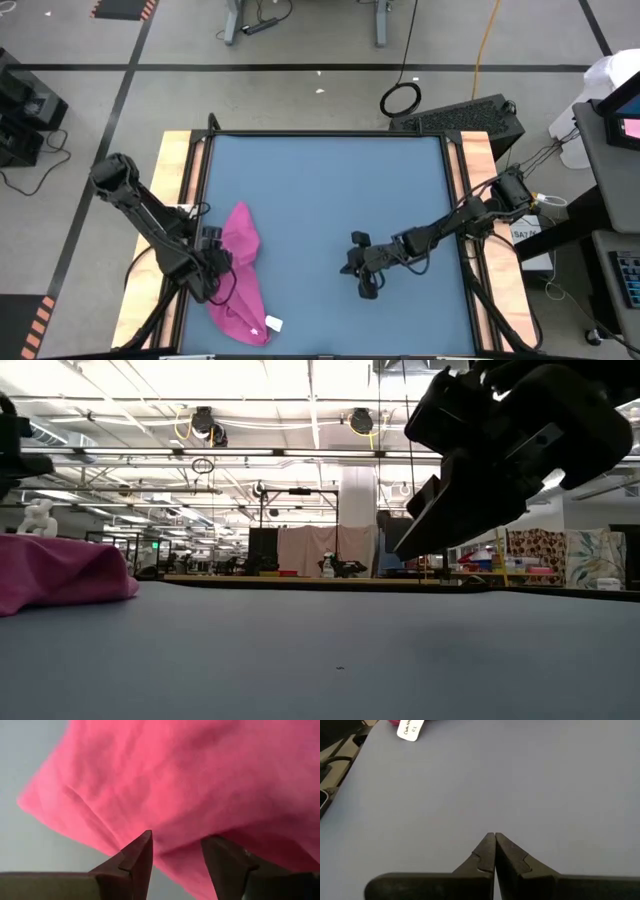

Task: Roll towel into tight, uniform cylinder
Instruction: Fold the pink towel

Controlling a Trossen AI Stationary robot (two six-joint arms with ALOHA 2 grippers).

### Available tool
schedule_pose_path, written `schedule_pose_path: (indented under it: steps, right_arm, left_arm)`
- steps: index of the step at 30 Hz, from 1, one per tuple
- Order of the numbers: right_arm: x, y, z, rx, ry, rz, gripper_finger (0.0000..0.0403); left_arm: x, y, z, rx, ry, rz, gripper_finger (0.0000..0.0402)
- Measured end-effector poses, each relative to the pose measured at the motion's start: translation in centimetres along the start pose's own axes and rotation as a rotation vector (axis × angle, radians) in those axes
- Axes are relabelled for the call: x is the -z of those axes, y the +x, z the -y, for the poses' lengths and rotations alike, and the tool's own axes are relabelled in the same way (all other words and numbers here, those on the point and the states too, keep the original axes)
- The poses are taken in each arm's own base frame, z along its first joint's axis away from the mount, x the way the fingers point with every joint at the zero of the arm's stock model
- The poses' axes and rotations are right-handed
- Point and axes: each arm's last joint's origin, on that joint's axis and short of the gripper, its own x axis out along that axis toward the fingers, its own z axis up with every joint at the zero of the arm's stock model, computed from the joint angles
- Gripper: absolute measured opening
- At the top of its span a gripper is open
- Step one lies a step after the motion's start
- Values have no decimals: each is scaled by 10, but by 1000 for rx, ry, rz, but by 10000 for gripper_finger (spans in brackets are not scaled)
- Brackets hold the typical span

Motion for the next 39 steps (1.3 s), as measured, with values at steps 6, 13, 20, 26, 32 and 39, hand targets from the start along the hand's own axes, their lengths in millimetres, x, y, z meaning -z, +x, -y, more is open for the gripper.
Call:
schedule_pose_path:
  steps: [6,13,20,26,32,39]
  right_arm:
    - [0,0,-1,-2,-1,0,0]
    - [0,0,-1,-3,0,7,0]
    - [-7,0,-3,-19,8,79,0]
    - [-13,-2,-6,44,17,173,0]
    - [-28,-6,-10,123,59,374,0]
    - [-39,-12,-10,214,97,524,0]
  left_arm:
    - [-11,4,8,-40,78,138,125]
    - [-16,3,8,-60,61,179,10]
    - [-43,-28,7,-288,130,441,12]
    - [-71,-46,-4,-472,177,554,12]
    - [-100,-40,-28,-532,163,546,12]
    - [-131,-38,-56,-541,156,603,12]
